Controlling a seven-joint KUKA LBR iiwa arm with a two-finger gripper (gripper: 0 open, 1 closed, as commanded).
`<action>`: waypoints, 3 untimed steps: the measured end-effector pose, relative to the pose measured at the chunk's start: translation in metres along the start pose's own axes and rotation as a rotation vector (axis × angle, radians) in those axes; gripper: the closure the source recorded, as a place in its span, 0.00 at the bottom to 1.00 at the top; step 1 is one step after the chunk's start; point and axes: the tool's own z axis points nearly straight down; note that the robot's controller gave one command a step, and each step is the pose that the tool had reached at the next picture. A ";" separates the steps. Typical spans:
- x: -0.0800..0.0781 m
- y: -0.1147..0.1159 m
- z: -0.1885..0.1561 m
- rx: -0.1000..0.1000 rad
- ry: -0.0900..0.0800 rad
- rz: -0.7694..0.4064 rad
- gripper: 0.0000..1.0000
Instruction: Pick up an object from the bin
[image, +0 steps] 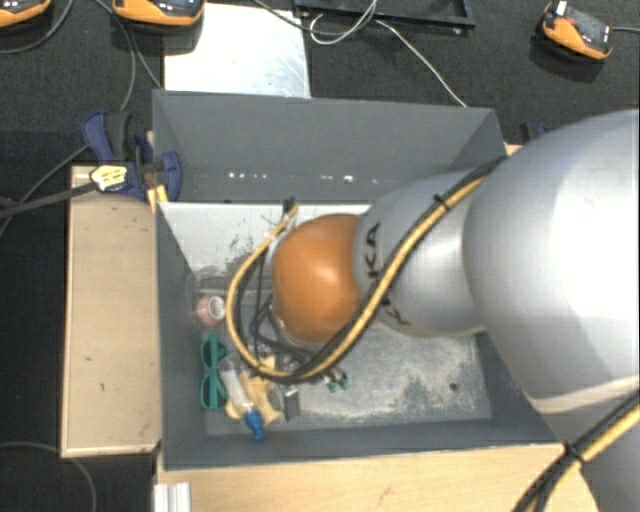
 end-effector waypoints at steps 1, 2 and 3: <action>-0.002 0.005 -0.006 0.005 -0.001 0.003 1.00; -0.002 0.005 -0.006 0.005 0.000 0.004 1.00; -0.020 0.024 -0.004 0.018 0.010 -0.162 1.00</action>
Offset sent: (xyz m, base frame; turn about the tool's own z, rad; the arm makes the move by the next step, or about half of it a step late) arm 0.0053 0.0106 0.0102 -0.0111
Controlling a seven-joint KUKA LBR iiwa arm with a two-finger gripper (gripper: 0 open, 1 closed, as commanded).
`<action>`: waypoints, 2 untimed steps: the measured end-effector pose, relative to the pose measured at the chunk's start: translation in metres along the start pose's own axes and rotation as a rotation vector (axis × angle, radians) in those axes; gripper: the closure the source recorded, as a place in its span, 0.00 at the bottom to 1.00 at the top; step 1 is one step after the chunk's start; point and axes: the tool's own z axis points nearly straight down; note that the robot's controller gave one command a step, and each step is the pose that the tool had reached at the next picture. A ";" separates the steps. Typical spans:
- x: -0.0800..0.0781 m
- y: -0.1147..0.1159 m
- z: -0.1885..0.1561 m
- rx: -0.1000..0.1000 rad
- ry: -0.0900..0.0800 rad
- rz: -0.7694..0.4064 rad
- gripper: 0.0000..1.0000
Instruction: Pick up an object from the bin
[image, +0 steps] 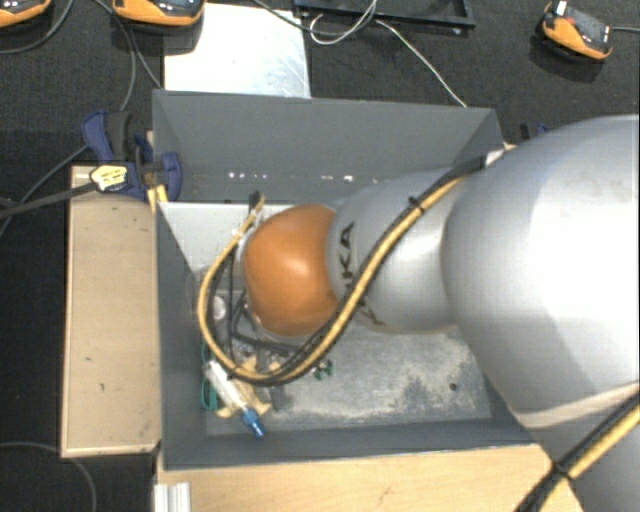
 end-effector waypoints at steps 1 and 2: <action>-0.003 0.008 -0.073 -0.011 -0.021 0.042 1.00; -0.011 0.002 -0.015 0.006 -0.019 -0.012 1.00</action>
Offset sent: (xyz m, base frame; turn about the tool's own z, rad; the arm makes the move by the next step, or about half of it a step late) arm -0.0006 0.0066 0.0019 -0.0182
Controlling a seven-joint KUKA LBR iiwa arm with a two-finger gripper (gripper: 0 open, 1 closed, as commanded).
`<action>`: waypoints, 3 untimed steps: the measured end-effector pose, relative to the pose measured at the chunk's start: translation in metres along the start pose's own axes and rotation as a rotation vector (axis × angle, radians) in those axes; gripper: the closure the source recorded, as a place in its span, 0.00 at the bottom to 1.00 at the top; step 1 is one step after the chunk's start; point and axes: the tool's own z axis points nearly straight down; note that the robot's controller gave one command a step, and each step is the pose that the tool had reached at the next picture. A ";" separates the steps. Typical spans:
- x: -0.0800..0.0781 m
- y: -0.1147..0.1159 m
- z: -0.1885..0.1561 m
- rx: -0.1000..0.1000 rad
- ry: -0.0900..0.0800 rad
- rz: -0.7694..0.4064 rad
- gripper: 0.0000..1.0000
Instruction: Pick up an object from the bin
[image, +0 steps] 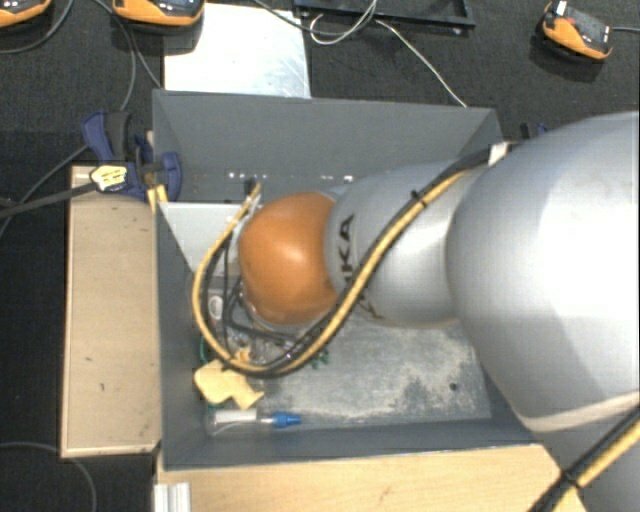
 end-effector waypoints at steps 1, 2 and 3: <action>0.002 0.000 -0.003 0.000 0.002 -0.001 1.00; 0.005 0.001 -0.001 -0.002 0.004 -0.003 1.00; 0.001 0.004 -0.004 0.005 0.008 -0.036 1.00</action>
Offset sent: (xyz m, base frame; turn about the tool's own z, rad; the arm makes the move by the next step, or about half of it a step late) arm 0.0063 0.0003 -0.0229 -0.0586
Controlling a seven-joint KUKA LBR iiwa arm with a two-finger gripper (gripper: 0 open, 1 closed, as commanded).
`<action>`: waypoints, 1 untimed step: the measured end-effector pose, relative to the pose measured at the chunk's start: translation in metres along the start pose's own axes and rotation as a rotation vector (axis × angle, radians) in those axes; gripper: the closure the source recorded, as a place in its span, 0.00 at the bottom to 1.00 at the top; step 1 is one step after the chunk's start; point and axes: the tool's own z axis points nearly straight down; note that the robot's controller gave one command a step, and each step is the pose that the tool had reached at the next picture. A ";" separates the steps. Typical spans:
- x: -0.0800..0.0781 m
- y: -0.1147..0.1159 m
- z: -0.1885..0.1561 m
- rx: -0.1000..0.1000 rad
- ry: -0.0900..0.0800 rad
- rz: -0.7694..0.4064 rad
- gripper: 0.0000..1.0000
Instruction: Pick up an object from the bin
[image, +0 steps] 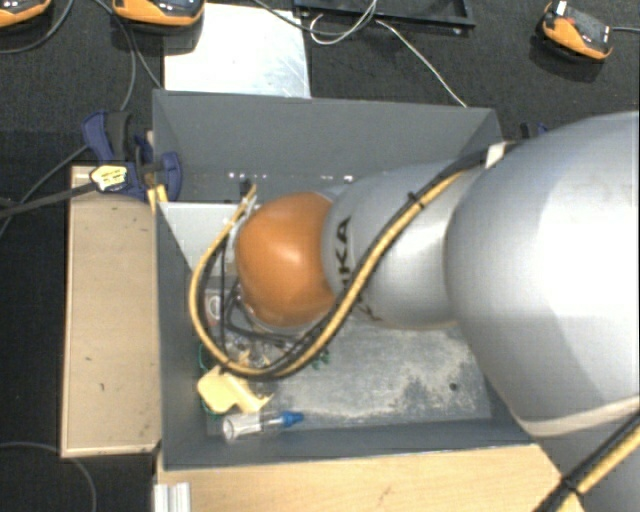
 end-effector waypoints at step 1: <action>0.005 0.001 -0.092 -0.007 -0.002 -0.032 1.00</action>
Offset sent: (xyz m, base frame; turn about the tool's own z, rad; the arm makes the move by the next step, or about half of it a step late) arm 0.0069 -0.0097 0.0307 -0.0008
